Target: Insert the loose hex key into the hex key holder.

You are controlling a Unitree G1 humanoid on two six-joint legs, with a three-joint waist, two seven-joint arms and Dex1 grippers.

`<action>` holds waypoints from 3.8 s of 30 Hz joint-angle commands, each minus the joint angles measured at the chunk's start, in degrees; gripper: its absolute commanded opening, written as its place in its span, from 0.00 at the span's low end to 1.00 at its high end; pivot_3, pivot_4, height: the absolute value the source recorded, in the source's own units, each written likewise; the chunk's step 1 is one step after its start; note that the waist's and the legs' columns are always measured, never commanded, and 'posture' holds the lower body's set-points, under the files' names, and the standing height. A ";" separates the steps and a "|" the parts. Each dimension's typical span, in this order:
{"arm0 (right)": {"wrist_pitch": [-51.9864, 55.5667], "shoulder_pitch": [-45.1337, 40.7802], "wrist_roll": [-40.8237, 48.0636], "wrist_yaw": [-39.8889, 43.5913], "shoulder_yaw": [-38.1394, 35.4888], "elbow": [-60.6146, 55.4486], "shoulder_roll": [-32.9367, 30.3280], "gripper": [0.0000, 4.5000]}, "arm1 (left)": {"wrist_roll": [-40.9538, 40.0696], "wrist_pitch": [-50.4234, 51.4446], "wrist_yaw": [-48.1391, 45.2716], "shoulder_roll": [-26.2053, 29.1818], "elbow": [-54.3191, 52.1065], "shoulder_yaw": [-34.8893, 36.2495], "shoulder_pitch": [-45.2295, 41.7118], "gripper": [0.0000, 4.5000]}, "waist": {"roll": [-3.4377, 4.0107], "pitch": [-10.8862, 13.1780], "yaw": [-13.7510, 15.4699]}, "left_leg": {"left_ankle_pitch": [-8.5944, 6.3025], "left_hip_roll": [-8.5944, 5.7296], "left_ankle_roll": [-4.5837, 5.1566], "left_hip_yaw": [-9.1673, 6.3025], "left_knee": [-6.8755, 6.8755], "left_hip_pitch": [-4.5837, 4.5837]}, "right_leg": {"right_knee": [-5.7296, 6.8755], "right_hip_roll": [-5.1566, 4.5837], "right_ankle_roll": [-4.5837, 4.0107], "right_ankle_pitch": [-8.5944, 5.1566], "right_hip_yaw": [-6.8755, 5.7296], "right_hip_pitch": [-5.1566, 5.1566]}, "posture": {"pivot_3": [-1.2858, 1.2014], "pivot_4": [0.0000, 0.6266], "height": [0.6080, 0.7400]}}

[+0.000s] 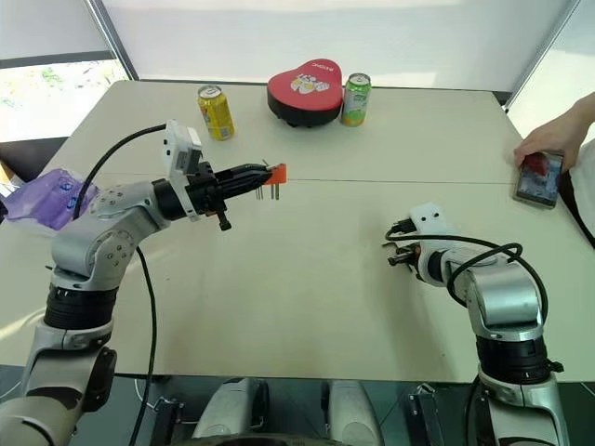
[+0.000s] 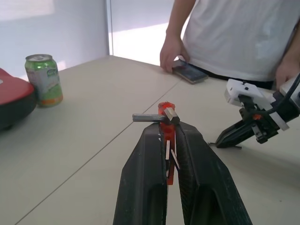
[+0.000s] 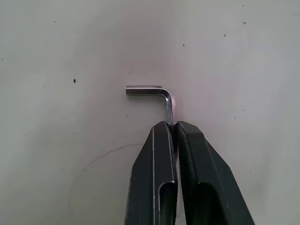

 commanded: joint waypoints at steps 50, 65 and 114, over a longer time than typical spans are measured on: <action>-63.47 -12.10 12.73 -2.37 8.40 6.86 30.30 0.00 | 3.04 -3.57 1.37 -4.13 5.13 -0.35 -7.31 0.00 | 0.11 0.06 -0.11 | 0.00 0.05 -0.01 0.00 -0.05 -0.04 | 0.07 -0.01 0.02 0.00 -0.02 -0.08 | 0.52 0.24 1.00; -66.60 -11.92 10.62 -2.04 9.20 10.64 30.27 0.00 | 2.33 -2.64 1.43 -4.04 4.01 0.15 -6.79 0.00 | 0.11 0.06 -0.11 | 0.00 0.05 -0.01 0.00 -0.05 -0.04 | 0.06 -0.01 0.02 0.00 -0.02 -0.08 | 0.52 0.24 1.00; -67.81 -12.93 10.95 -3.29 9.44 11.18 31.72 0.00 | -1.04 -1.96 3.59 -4.76 3.85 1.13 -7.05 0.00 | 0.11 0.06 -0.12 | 0.00 0.05 -0.01 -0.03 -0.05 -0.04 | 0.06 -0.02 0.02 0.00 -0.02 -0.08 | 0.52 0.24 1.00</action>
